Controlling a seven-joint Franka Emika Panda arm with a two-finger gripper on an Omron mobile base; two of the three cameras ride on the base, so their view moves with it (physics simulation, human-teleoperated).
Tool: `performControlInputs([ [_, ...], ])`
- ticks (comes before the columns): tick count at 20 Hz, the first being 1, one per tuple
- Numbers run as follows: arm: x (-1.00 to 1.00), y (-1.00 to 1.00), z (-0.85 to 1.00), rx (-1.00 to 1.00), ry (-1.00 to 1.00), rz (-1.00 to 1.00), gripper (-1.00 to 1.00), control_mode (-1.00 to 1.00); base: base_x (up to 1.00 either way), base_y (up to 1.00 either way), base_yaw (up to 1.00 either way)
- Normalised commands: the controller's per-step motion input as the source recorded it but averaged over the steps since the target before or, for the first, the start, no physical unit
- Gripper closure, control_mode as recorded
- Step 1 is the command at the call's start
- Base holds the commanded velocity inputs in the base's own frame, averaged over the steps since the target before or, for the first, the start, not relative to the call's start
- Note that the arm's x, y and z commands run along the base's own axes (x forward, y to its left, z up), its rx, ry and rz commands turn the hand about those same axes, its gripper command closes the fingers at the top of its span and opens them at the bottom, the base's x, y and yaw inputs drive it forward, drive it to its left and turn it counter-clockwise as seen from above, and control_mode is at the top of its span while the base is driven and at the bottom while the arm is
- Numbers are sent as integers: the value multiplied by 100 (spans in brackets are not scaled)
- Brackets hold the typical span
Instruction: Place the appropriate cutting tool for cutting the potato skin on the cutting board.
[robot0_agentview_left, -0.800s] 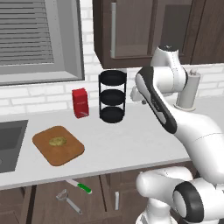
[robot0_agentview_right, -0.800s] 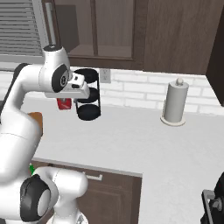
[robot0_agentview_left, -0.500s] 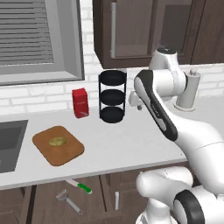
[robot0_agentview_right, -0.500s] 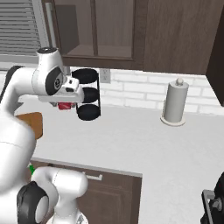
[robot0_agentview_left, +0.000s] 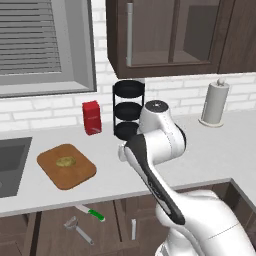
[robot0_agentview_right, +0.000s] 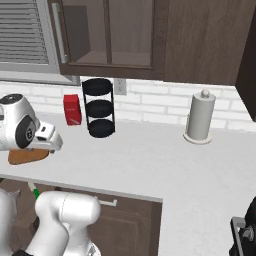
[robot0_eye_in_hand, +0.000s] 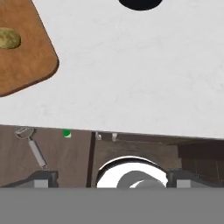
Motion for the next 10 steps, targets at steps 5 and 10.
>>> performControlInputs([
  [5,2,100,-93,10,17,-22,-100,-100,0,0,0],
  [10,4,100,-49,19,28,-14,-100,-100,0,0,0],
])
